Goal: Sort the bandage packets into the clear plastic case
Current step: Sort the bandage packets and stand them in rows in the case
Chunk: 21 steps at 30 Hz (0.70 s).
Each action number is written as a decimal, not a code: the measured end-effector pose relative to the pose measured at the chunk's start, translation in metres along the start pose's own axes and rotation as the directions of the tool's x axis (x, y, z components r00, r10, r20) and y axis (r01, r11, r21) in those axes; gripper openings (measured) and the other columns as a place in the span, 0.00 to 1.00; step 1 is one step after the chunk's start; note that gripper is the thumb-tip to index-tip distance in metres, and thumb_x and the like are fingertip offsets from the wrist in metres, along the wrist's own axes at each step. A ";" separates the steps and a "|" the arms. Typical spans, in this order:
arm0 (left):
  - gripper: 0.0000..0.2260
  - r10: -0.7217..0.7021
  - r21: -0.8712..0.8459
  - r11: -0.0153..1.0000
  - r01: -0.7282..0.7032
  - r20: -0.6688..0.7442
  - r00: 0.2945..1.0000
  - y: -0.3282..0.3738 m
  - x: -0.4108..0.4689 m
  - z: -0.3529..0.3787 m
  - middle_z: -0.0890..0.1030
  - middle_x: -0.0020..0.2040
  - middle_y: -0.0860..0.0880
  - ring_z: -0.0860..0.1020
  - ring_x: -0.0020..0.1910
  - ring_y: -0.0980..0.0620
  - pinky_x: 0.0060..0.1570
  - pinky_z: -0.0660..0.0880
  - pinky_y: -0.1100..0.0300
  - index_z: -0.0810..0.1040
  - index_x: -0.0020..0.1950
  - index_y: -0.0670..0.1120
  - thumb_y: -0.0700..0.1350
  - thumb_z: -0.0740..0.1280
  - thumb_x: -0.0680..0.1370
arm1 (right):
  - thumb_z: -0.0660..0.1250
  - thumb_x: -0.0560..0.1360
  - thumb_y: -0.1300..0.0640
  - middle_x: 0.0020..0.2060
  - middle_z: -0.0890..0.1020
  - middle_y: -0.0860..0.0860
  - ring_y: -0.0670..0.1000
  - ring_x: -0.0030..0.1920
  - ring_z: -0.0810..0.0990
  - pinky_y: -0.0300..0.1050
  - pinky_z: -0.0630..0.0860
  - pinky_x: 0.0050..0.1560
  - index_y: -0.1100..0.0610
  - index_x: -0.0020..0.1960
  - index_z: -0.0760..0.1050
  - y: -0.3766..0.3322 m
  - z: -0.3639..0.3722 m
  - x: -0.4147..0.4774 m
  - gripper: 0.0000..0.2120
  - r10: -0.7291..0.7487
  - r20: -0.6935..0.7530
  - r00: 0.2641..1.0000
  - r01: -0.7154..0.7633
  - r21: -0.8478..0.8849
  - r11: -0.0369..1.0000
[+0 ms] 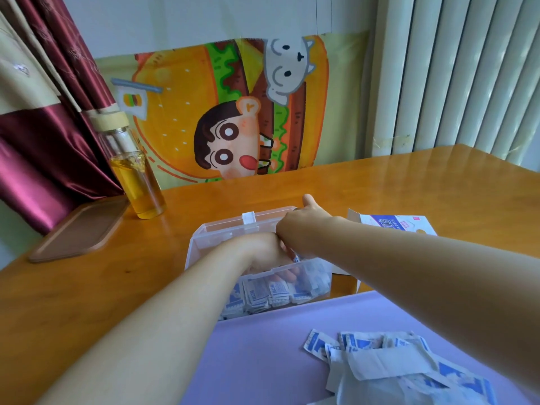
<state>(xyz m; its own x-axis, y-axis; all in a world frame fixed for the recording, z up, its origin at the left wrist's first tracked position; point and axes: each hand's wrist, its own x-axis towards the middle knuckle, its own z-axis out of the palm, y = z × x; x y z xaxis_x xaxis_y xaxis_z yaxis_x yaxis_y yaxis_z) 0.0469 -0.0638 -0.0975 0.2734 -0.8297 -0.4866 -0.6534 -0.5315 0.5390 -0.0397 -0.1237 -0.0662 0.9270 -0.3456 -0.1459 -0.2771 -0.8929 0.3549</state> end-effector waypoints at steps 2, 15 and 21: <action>0.16 0.000 -0.003 1.000 0.000 -0.002 1.000 -0.002 0.002 -0.001 0.80 0.58 0.51 0.79 0.55 0.55 0.52 0.78 0.62 0.79 0.61 0.45 0.43 0.72 0.73 | 0.60 0.78 0.56 0.45 0.77 0.48 0.53 0.52 0.73 0.55 0.55 0.68 0.54 0.55 0.75 0.000 0.000 0.000 0.08 -0.015 -0.026 1.000 0.015 -0.017 1.000; 0.11 -0.058 -0.130 0.990 0.054 -0.024 0.998 0.003 -0.004 0.000 0.82 0.43 0.52 0.80 0.40 0.59 0.41 0.77 0.66 0.80 0.56 0.43 0.42 0.71 0.74 | 0.60 0.78 0.56 0.53 0.80 0.51 0.52 0.54 0.77 0.44 0.67 0.58 0.54 0.57 0.75 0.002 0.003 -0.001 0.09 -0.086 -0.129 0.988 0.084 -0.023 0.996; 0.10 -0.050 -0.098 0.994 0.050 0.006 0.999 0.007 -0.008 -0.002 0.76 0.44 0.53 0.75 0.40 0.58 0.37 0.73 0.69 0.74 0.47 0.51 0.39 0.72 0.74 | 0.69 0.74 0.54 0.53 0.78 0.50 0.51 0.55 0.72 0.46 0.68 0.60 0.54 0.60 0.76 0.016 -0.010 -0.011 0.15 -0.102 -0.065 0.993 0.106 0.069 0.992</action>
<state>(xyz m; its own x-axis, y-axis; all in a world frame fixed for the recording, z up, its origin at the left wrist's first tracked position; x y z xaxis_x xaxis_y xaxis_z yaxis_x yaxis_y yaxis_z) 0.0408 -0.0612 -0.0883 0.3010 -0.8012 -0.5171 -0.5663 -0.5865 0.5791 -0.0521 -0.1309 -0.0501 0.9648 -0.2334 -0.1211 -0.1938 -0.9425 0.2724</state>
